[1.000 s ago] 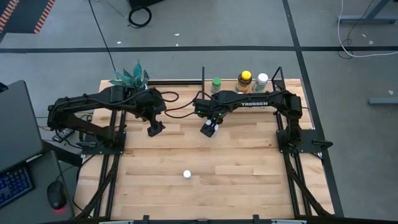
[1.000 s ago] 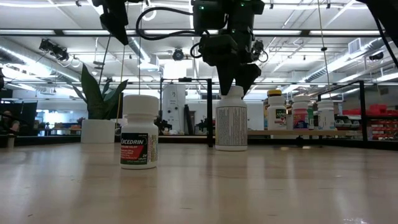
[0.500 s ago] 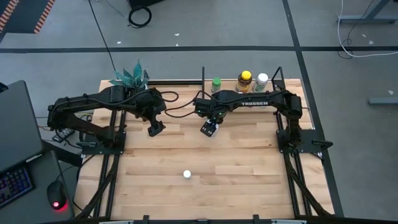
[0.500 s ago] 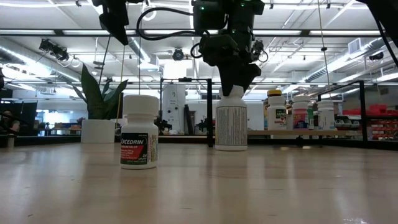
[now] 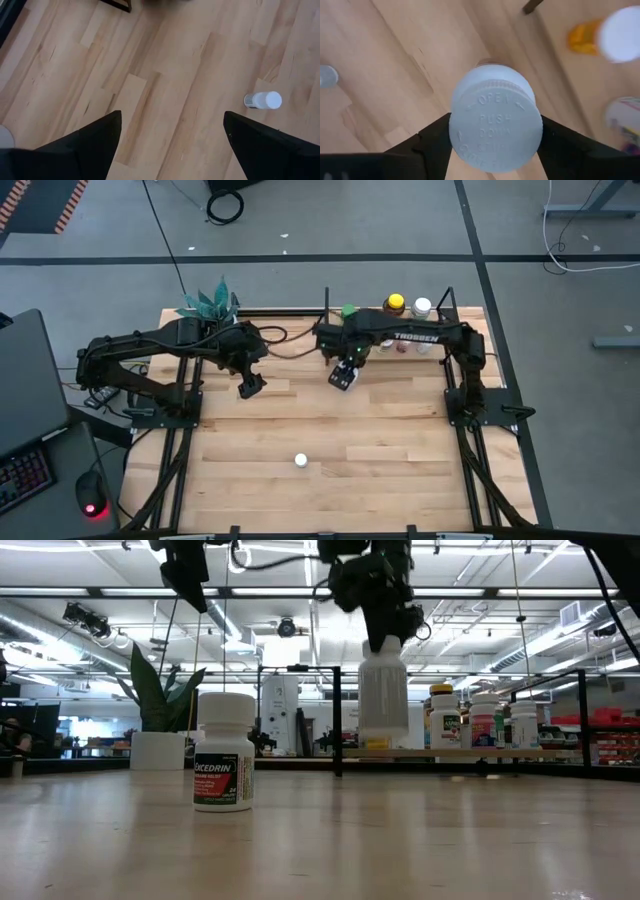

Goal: Pick and place medicine bottles onto shelf by color
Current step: Put the red pill bottle on the shelf

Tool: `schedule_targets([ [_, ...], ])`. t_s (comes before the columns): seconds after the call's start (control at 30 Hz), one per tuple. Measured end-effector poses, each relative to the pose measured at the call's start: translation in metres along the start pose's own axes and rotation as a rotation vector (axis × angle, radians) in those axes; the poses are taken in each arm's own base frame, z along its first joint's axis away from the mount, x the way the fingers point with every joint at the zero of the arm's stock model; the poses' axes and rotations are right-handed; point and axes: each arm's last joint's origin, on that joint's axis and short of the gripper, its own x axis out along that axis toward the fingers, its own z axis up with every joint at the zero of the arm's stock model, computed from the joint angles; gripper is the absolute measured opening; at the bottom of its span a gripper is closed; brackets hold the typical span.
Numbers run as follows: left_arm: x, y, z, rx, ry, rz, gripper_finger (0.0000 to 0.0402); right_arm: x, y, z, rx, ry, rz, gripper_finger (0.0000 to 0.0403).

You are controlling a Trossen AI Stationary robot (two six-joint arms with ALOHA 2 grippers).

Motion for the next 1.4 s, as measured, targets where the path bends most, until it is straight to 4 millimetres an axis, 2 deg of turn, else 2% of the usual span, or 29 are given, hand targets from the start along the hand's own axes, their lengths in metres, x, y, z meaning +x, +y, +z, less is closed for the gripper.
schedule_targets([
  [0.13, 0.000, 0.000, 0.000, -0.002, 0.000, 0.000, 0.0355, -0.028, -0.011, 0.004, -0.002, -0.052, -0.031, 0.0266],
  [0.27, 0.000, 0.000, 0.000, -0.018, 0.000, 0.000, 0.0355, -0.053, -0.028, 0.007, 0.020, -0.097, -0.056, 0.0256],
  [0.4, 0.000, 0.000, 0.000, -0.019, 0.000, 0.000, 0.0355, -0.069, -0.048, 0.012, 0.055, -0.145, -0.054, 0.0249],
  [0.53, 0.000, -0.003, -0.001, -0.008, -0.001, 0.002, 0.0355, -0.080, -0.068, 0.016, 0.086, -0.179, -0.053, 0.0259],
  [1.1, -0.001, -0.015, -0.004, 0.021, -0.012, 0.026, 0.0355, -0.085, -0.141, 0.023, 0.197, -0.187, -0.106, 0.0257],
  [1.4, -0.001, -0.015, -0.003, 0.015, -0.027, 0.022, 0.0355, -0.086, -0.162, 0.022, 0.259, -0.189, -0.117, 0.0258],
])
